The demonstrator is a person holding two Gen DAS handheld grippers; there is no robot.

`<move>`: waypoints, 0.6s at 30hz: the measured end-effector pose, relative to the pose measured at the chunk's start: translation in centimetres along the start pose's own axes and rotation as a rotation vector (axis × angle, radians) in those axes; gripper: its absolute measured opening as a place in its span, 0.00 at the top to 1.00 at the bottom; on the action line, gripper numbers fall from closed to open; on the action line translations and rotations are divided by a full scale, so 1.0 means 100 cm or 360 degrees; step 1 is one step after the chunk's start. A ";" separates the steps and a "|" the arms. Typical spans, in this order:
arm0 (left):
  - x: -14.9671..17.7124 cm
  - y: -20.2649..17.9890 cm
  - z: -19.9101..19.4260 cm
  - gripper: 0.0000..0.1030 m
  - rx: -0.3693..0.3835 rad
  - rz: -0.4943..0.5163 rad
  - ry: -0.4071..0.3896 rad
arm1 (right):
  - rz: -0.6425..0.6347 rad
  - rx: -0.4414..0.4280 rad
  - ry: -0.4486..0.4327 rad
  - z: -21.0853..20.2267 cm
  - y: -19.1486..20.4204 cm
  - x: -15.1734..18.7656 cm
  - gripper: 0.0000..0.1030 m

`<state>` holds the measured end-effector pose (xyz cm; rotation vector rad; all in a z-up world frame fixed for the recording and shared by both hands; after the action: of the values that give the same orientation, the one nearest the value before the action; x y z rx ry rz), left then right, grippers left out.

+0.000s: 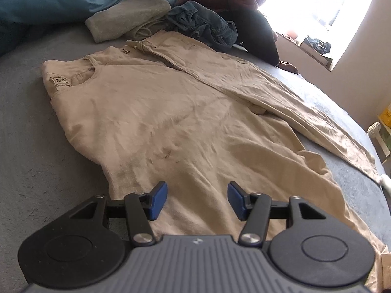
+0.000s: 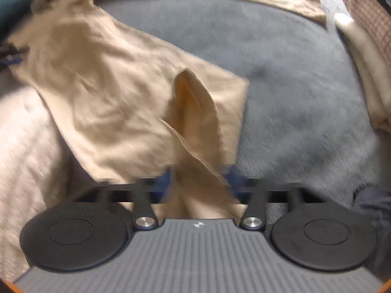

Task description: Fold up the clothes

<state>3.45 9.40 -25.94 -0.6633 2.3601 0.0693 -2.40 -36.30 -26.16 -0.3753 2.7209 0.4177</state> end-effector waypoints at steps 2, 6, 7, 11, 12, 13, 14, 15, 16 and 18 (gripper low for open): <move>0.000 0.001 0.000 0.45 0.0004 -0.0020 0.0001 | 0.0065 0.0020 -0.0088 -0.016 -0.001 0.004 0.93; 0.001 0.002 0.001 0.46 -0.0006 -0.0024 0.0006 | 0.0351 0.0172 -0.0357 -0.063 -0.022 0.024 0.94; 0.001 0.001 0.001 0.46 -0.0008 -0.0014 0.0003 | 0.0475 0.0211 -0.0400 -0.068 -0.036 0.033 0.94; 0.003 0.001 0.000 0.45 -0.0007 0.0023 -0.0002 | 0.0984 0.0305 -0.0462 -0.071 -0.092 0.069 0.92; 0.003 0.001 0.000 0.45 -0.0004 0.0031 -0.0003 | 0.1101 0.0331 -0.0448 -0.070 -0.104 0.077 0.92; 0.003 0.002 0.000 0.45 0.0002 0.0027 -0.0001 | 0.1219 0.0357 -0.0433 -0.068 -0.116 0.085 0.92; 0.002 0.004 0.000 0.45 0.0008 0.0022 0.0002 | 0.1294 0.0375 -0.0448 -0.071 -0.122 0.092 0.92; 0.002 0.005 0.000 0.45 0.0013 0.0007 0.0004 | 0.1361 0.0373 -0.0499 -0.078 -0.125 0.099 0.92; 0.001 0.006 0.001 0.45 0.0018 -0.0010 0.0006 | 0.1380 0.0367 -0.0534 -0.082 -0.125 0.102 0.92; 0.001 0.007 0.001 0.45 0.0024 -0.0024 0.0009 | 0.1369 0.0343 -0.0597 -0.089 -0.122 0.100 0.90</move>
<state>3.12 10.00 -26.22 -0.6749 2.3583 0.0426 -10.36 -52.58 -24.97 0.8717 2.3825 0.3473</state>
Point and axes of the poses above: each gripper's, at about its wrist camera, not at the fingertips, and z roughly the way its jaws point, y to its left, x to its underside, the point moved 1 cm from there along z, roughly the way its jaws point, and after that the axes turned 15 degrees about -x, right-handed, at the moved point
